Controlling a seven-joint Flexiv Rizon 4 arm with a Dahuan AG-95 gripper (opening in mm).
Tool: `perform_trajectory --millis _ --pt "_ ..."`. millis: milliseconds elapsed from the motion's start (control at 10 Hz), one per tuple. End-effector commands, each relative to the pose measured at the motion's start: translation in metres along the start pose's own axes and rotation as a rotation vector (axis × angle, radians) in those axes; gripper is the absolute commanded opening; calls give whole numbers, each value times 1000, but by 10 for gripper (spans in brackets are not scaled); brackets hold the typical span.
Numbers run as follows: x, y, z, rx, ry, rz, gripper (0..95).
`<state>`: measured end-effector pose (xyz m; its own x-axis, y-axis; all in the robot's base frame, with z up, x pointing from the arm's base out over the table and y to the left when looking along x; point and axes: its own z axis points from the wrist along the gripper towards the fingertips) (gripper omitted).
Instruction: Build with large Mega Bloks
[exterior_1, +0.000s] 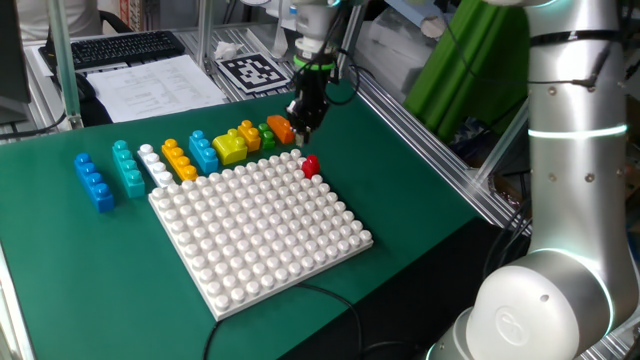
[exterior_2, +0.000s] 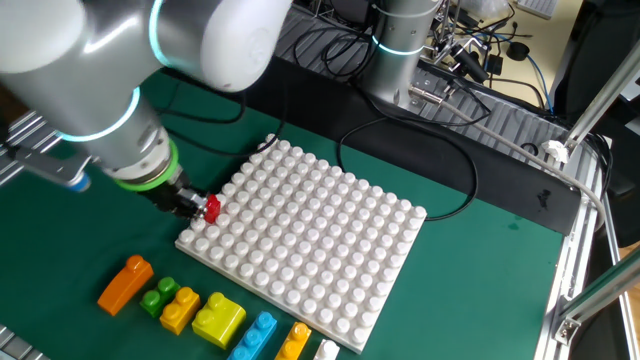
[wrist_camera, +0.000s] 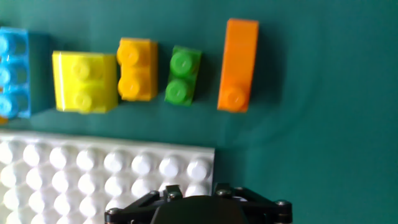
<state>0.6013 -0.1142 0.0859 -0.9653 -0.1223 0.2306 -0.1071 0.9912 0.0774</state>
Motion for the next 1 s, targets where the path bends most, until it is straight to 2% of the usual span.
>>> perform_trajectory --millis 100,200,500,700,1000 --pt "11 6 2 -9 9 13 0" --pt "15 9 4 -9 10 19 0" --pt "17 8 4 -11 13 16 0" --pt "17 6 5 8 17 -7 0" --pt "19 -10 14 10 11 -44 0"
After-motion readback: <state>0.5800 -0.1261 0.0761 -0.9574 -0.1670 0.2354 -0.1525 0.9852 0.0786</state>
